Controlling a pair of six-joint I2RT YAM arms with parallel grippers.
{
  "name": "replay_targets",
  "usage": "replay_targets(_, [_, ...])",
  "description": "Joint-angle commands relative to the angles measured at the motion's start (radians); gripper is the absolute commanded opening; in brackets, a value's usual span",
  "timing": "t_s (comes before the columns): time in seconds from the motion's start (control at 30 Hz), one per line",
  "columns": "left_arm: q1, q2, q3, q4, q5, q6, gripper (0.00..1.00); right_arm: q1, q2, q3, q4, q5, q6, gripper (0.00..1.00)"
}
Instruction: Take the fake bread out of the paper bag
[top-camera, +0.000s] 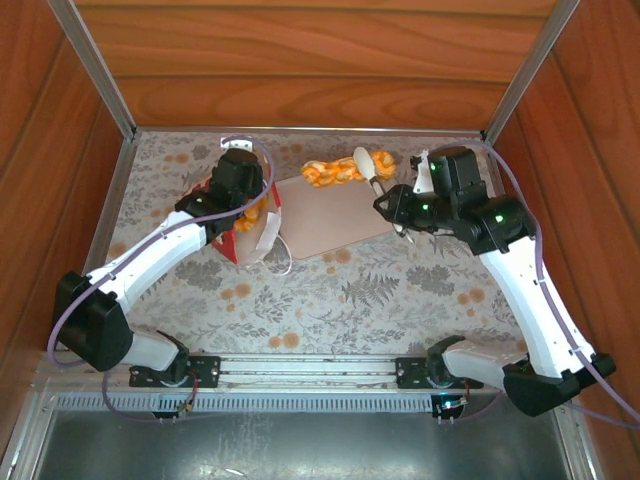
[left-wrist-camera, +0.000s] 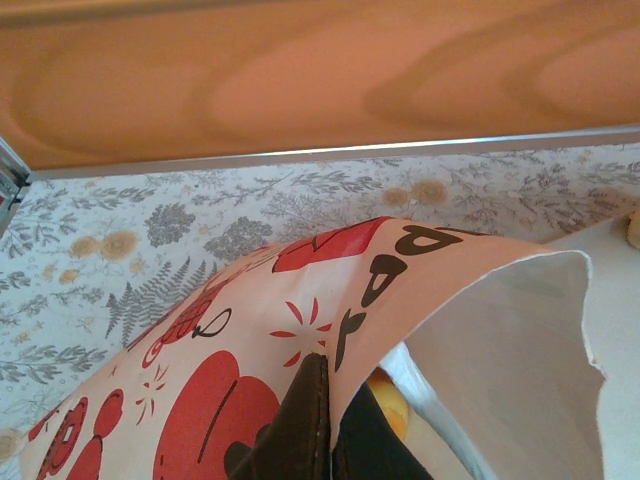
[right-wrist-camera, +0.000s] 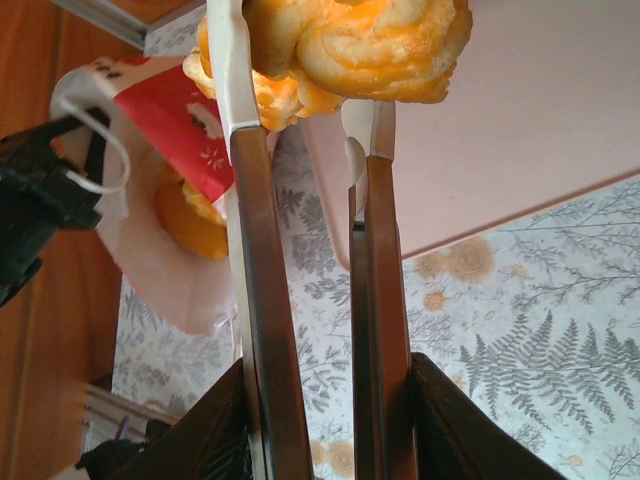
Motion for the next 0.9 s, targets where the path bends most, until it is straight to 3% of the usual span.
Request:
replay_targets(0.0, [0.0,-0.046,-0.007,0.022,-0.037,0.015,0.0,-0.038,0.06,-0.01,0.054,-0.067,-0.017,0.35])
replay_targets(0.27, [-0.001,-0.05,-0.004,0.03,-0.042,0.019,0.0,-0.096,0.271,-0.012,0.155,-0.284,-0.001,0.37])
replay_targets(0.87, [0.001,-0.046,-0.006,0.032,-0.048,0.039,0.0,-0.161,0.61,0.047,0.28,-0.501,0.036,0.45])
